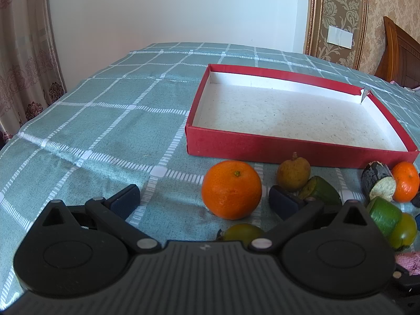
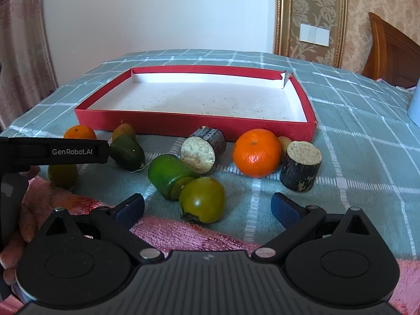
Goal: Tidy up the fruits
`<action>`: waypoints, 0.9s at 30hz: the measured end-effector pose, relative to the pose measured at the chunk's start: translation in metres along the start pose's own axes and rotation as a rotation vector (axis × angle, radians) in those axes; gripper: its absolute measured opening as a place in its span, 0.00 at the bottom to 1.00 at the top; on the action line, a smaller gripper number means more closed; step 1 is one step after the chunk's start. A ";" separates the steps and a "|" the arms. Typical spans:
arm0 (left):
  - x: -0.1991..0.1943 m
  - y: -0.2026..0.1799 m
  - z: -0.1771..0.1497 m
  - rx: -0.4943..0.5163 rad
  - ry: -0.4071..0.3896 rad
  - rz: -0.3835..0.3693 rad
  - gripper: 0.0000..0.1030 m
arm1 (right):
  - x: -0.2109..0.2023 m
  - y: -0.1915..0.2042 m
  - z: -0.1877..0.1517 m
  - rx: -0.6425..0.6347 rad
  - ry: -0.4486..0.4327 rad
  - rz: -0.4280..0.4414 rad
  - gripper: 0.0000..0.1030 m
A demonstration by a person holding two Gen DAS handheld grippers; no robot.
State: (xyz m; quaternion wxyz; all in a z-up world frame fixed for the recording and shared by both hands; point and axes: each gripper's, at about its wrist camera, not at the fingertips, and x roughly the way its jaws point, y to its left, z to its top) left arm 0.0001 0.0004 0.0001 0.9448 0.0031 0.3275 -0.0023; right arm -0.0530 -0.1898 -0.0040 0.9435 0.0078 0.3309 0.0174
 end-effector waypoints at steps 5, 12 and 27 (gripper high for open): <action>0.000 0.000 0.000 0.000 0.000 0.000 1.00 | -0.001 0.000 -0.002 0.004 -0.011 -0.011 1.00; 0.000 0.000 0.000 0.000 0.000 0.000 1.00 | 0.000 0.002 -0.001 -0.002 -0.011 -0.021 1.00; 0.000 0.000 0.000 0.000 0.000 0.000 1.00 | 0.000 0.002 -0.001 -0.002 -0.011 -0.022 1.00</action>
